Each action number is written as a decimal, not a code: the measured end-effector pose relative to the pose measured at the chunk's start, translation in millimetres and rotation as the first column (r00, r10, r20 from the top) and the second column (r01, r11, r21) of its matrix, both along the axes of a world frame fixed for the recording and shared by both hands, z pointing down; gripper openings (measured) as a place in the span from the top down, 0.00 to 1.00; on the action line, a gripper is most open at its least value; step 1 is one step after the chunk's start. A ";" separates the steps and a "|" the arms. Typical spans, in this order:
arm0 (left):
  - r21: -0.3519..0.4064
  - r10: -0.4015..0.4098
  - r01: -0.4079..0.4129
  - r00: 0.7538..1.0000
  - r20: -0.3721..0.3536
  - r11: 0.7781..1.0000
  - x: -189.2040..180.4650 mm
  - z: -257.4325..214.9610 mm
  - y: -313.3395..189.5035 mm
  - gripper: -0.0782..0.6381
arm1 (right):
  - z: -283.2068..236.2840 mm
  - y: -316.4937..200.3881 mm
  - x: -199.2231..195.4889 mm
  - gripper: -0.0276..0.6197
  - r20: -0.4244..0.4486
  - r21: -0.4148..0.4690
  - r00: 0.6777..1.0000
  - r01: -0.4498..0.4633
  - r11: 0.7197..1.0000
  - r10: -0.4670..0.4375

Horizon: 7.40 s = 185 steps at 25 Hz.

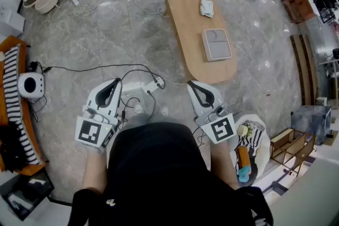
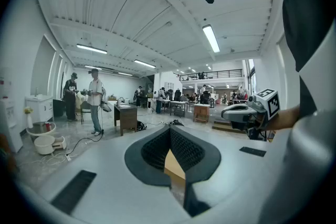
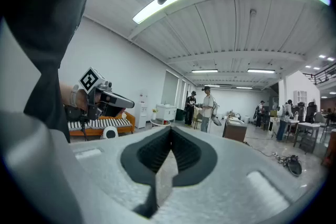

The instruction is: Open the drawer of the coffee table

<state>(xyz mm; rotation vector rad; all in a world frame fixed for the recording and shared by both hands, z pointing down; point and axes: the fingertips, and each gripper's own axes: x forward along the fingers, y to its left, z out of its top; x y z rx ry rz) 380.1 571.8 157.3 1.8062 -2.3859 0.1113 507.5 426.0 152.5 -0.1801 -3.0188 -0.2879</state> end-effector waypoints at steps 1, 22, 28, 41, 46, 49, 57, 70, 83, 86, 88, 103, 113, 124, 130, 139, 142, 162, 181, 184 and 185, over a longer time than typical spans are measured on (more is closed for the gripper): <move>-0.002 -0.007 0.007 1.000 -0.002 1.000 1.3 0.6 -2.4 0.87 | -0.1 -4.1 2.5 0.96 0.003 -0.005 1.000 -0.001 1.000 0.001; -0.068 -0.086 0.087 0.996 0.016 0.994 -0.8 20.2 -49.2 0.87 | 21.2 -84.8 -7.2 0.96 0.037 -0.112 0.999 0.027 0.993 -0.023; -0.062 -0.081 0.081 0.997 0.005 0.995 -82.6 40.8 -55.7 0.87 | 38.6 -93.3 -80.7 0.96 -0.003 -0.112 1.000 0.009 0.994 -0.009; -0.129 0.093 -0.102 0.993 -0.077 0.986 -315.6 57.5 -67.6 0.87 | 52.4 -121.6 -291.8 0.96 -0.073 -0.116 0.976 -0.215 0.970 0.207; -0.110 0.136 -0.143 0.988 -0.075 0.984 -374.8 70.8 -84.5 0.87 | 63.0 -143.7 -326.7 0.96 -0.105 -0.132 0.950 -0.307 0.942 0.295; -0.110 0.154 -0.166 0.982 -0.112 0.980 -397.2 80.5 -103.9 0.87 | 75.7 -161.3 -340.5 0.96 -0.138 -0.133 0.933 -0.349 0.928 0.331; -0.145 0.240 -0.258 0.962 -0.126 0.955 -468.5 102.4 -192.7 0.87 | 103.8 -235.9 -393.0 0.96 -0.183 -0.152 0.892 -0.440 0.885 0.413; -0.225 0.349 -0.382 0.921 -0.176 0.896 -555.3 126.0 -372.7 0.87 | 146.0 -351.6 -446.9 0.96 -0.277 -0.245 0.812 -0.577 0.779 0.515; -0.357 0.514 -0.563 0.826 -0.230 0.745 -569.9 189.7 -496.5 0.87 | 217.1 -396.5 -438.2 0.96 -0.393 -0.321 0.648 -0.762 0.562 0.653; -0.386 0.575 -0.621 0.782 -0.242 0.682 -572.7 207.5 -522.6 0.87 | 234.7 -401.1 -436.6 0.96 -0.431 -0.345 0.589 -0.807 0.479 0.683; -0.399 0.610 -0.655 0.751 -0.252 0.641 -576.2 220.7 -540.6 0.87 | 248.3 -404.4 -437.9 0.96 -0.456 -0.358 0.551 -0.833 0.423 0.699; -0.481 0.782 -0.818 0.511 -0.358 0.315 -599.8 391.9 -637.4 0.80 | 385.1 -416.1 -432.2 0.85 -0.587 -0.330 0.205 -0.944 0.000 0.783; -0.550 0.854 -0.822 0.387 -0.346 0.150 -587.2 523.3 -652.9 0.71 | 489.3 -413.2 -428.8 0.78 -0.620 -0.337 0.110 -0.931 -0.137 0.777; -0.613 0.885 -0.787 0.329 -0.330 0.064 -599.4 651.4 -677.6 0.65 | 605.1 -411.7 -428.2 0.71 -0.658 -0.295 0.054 -0.936 -0.191 0.751; -0.653 0.893 -0.757 0.311 -0.325 0.026 -588.8 710.1 -699.9 0.61 | 657.5 -418.0 -431.2 0.69 -0.677 -0.295 0.066 -0.936 -0.189 0.733; -0.692 0.936 -0.722 0.224 -0.272 -0.028 -568.6 769.7 -741.7 0.59 | 702.3 -436.2 -422.7 0.68 -0.694 -0.301 0.060 -0.929 -0.213 0.718; -0.696 0.945 -0.717 0.197 -0.261 -0.043 -562.9 780.2 -751.9 0.59 | 712.3 -439.7 -417.8 0.68 -0.698 -0.298 0.052 -0.928 -0.224 0.714; -0.661 0.971 -0.723 -0.060 -0.230 -0.201 -542.8 793.6 -760.6 0.67 | 739.8 -431.5 -407.3 0.68 -0.735 -0.259 0.031 -0.936 -0.239 0.677; -0.663 0.948 -0.677 -0.223 -0.229 -0.320 -554.8 790.4 -728.7 0.71 | 746.0 -422.7 -405.1 0.67 -0.747 -0.245 0.016 -0.936 -0.253 0.664; -0.663 0.950 -0.680 -0.213 -0.231 -0.313 -560.4 790.1 -719.7 0.71 | 753.6 -419.0 -398.4 0.62 -0.763 -0.214 -0.013 -0.938 -0.271 0.646; -0.662 0.950 -0.682 -0.209 -0.231 -0.311 -561.3 790.1 -717.5 0.71 | 757.1 -417.9 -395.7 0.59 -0.770 -0.200 -0.023 -0.940 -0.276 0.637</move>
